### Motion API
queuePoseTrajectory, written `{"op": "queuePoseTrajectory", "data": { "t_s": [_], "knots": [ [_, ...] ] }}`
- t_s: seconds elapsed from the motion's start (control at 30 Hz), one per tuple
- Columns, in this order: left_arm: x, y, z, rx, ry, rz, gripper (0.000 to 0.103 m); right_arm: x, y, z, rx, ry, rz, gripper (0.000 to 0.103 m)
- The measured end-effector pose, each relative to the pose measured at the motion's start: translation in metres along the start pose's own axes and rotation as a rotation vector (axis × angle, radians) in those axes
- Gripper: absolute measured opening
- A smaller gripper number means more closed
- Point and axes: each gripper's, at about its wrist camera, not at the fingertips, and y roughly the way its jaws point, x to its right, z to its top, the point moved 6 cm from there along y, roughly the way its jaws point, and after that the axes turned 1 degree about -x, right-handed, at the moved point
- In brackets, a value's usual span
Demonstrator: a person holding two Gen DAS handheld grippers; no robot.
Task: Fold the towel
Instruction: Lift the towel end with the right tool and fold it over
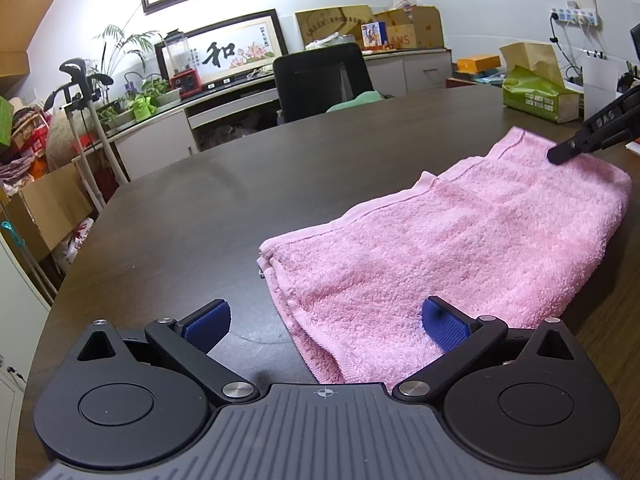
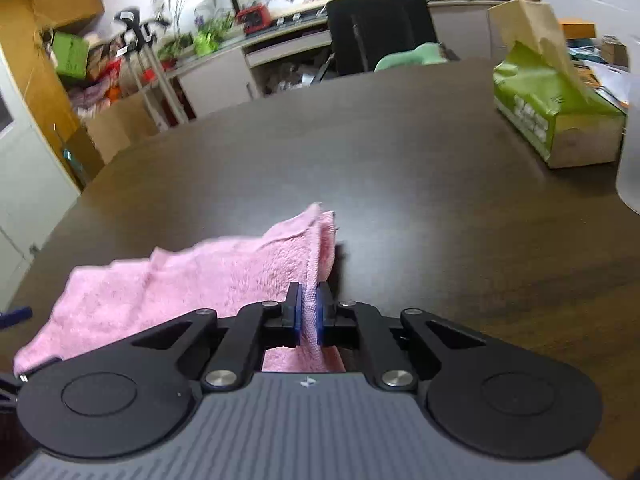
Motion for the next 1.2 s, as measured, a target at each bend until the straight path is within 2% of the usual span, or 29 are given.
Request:
{"op": "queuePoseTrajectory", "data": {
  "t_s": [0.3,0.47,0.57,0.77,0.9,1.2],
  "knots": [
    [-0.010,-0.012,0.004,0.050,0.009,0.064,0.103,-0.017,-0.034,0.014,0.025,0.071,0.130,0.007],
    [-0.009,-0.008,-0.004,0.022,0.041,0.063,0.103,-0.055,-0.046,0.024,0.020,0.065,0.226,0.007],
    [-0.011,-0.012,-0.005,0.036,0.047,0.061,0.103,-0.083,-0.046,0.031,0.006,0.056,0.290,0.007],
    [-0.025,-0.020,-0.013,0.054,0.036,0.053,0.103,-0.140,-0.018,0.035,-0.064,0.055,0.389,0.007],
    [-0.034,-0.020,-0.021,0.043,0.054,0.061,0.103,-0.173,0.008,0.026,-0.117,0.050,0.420,0.007],
    [-0.033,-0.019,-0.022,0.036,0.055,0.044,0.103,-0.223,0.059,-0.011,-0.227,-0.004,0.381,0.009]
  ]
}}
